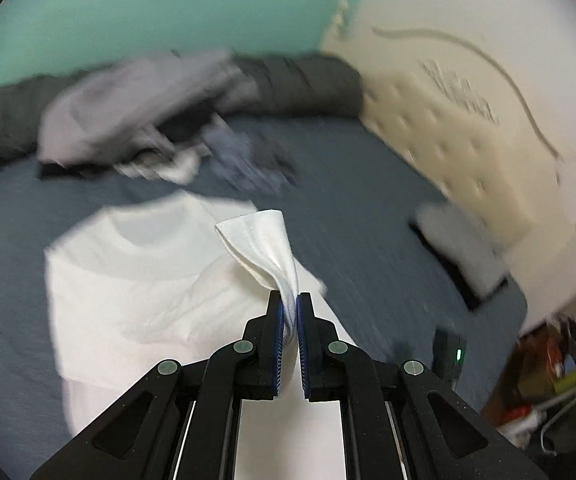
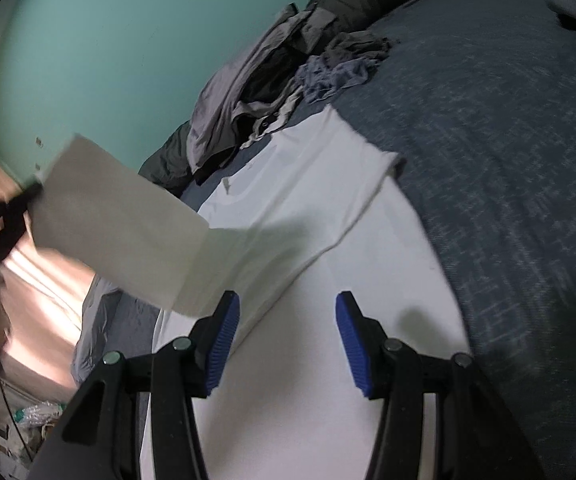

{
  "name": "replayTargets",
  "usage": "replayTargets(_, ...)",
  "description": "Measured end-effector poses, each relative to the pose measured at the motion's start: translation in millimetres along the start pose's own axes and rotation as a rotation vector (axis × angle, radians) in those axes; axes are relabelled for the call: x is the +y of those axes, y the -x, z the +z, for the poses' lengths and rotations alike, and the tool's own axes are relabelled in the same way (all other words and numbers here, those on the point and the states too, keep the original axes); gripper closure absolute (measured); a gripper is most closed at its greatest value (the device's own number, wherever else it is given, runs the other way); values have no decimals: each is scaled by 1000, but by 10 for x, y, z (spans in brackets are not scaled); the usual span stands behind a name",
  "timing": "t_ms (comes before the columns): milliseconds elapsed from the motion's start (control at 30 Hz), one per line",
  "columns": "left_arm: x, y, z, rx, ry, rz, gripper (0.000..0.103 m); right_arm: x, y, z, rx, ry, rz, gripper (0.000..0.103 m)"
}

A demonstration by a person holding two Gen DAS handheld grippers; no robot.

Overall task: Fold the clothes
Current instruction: 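Lift the hem corner with the left tool and fold it over the shirt body, then open the left tool and release the folded hem onto the shirt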

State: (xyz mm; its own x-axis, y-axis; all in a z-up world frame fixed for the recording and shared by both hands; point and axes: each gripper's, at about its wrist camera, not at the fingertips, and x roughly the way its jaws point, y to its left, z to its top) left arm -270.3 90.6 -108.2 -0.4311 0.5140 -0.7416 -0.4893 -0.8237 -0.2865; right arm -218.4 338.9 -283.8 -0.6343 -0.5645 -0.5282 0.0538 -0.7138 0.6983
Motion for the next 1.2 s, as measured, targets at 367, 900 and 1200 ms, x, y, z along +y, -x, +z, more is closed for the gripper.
replayTargets(367,25,-1070,-1288,249,41,56,92,-141,-49,-7,51,-42,12,51)
replayTargets(900,707,-601,-1612,206,150,123,72,-30,-331,-106,149,-35,35,48)
replayTargets(1200,1325,-353,-1916,185,285,203,72,445,-653,-315,260,106,30,48)
